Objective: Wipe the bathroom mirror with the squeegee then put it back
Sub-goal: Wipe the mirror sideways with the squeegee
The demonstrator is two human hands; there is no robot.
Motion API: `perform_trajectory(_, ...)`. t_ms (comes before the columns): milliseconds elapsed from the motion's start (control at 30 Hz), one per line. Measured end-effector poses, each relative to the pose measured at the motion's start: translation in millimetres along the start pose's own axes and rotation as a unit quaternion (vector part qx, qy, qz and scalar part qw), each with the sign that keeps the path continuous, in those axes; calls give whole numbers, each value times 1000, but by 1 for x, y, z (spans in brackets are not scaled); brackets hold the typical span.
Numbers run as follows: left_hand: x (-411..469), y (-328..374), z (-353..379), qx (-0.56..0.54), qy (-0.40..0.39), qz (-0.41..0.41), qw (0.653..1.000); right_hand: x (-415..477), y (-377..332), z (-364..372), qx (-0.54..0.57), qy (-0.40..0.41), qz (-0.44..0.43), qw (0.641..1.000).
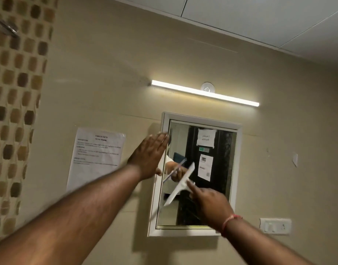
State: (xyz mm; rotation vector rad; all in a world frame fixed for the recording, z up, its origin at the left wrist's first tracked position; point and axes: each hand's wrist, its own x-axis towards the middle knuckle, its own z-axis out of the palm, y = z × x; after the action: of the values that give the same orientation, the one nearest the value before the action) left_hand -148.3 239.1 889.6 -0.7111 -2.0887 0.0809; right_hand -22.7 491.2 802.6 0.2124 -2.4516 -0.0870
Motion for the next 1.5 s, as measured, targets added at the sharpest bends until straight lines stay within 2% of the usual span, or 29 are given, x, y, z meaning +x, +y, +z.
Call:
perform_trajectory(200,54,-2,-28,51,-20,-57,997,76,25,-59,-130,68,-111,983)
perform_trajectory(367,79,-2,-40,81,-59,-93,991,125,12,-93,-184,82,-172,964)
perform_trajectory(433,87,-1,-37,94,-70,-104,988,134,8,-97,-188,88,-203,957)
perform_trajectory(567,94,4,-28,91,-72,-119,986,144,20,-88,-241,164,-262,920)
perform_trajectory(667,96,5,-29,90,-70,-125,986,153,36,-68,-205,142,-289,924)
perform_trajectory(800,95,9,-29,89,-72,-137,984,159,46,-54,-179,180,-284,925)
perform_trajectory(1067,88,22,-37,78,-74,-150,983,177,52,-45,-148,119,-295,936)
perform_trajectory(1300,87,30,-41,57,-68,-171,981,183,45,-49,-110,116,-288,944)
perform_trajectory(1500,94,41,-46,99,-98,-195,971,189,44,-45,-122,124,-271,947)
